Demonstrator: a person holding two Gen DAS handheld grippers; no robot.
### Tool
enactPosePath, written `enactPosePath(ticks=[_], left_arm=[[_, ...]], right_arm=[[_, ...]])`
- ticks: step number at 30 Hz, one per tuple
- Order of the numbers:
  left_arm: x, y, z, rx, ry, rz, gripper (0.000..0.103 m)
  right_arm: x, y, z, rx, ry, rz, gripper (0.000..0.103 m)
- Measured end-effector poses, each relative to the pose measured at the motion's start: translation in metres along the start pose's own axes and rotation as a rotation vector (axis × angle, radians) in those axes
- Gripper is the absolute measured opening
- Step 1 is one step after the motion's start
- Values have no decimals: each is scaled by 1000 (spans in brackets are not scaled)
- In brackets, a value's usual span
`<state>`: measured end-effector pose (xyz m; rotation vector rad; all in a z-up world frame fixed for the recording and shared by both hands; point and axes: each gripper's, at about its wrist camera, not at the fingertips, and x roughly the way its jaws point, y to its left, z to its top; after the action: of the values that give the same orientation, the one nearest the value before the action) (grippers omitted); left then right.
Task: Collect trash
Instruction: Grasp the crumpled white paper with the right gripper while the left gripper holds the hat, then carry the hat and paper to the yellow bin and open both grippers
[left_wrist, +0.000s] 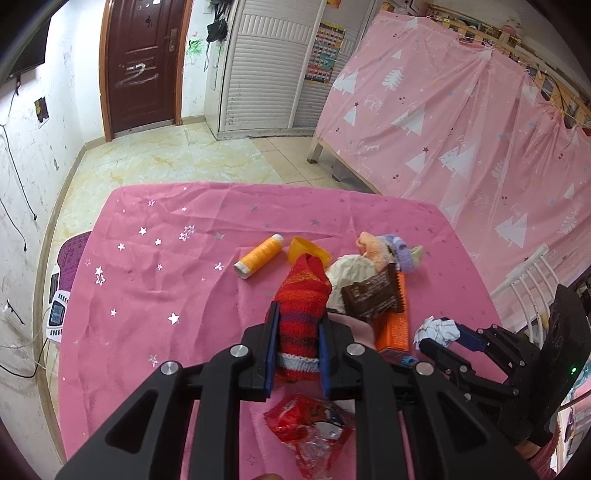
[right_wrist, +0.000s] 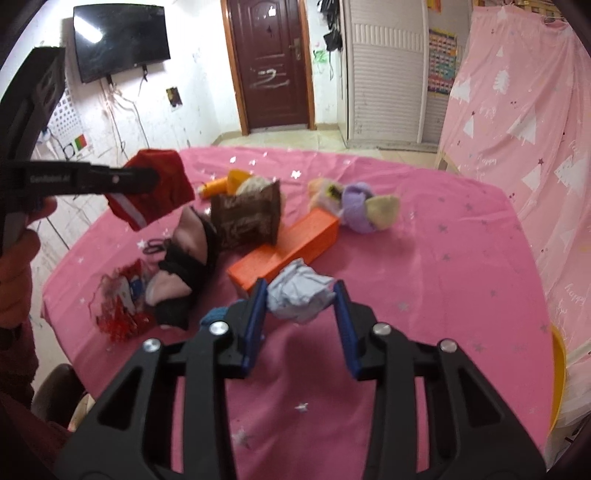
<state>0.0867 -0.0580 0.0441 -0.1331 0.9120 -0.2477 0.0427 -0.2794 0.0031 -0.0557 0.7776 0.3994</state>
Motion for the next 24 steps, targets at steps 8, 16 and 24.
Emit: enactPosePath(ticks=[8, 16, 24], left_arm=[[-11, -44, 13, 76, -29, -25, 12], [-1, -105, 23, 145, -19, -71, 12], [24, -166, 28, 192, 31, -137, 12]], right_arm=[[-31, -47, -1, 96, -78, -44, 35], [-62, -105, -11, 178, -121, -128, 35], [-86, -167, -26, 268, -151, -215, 35]])
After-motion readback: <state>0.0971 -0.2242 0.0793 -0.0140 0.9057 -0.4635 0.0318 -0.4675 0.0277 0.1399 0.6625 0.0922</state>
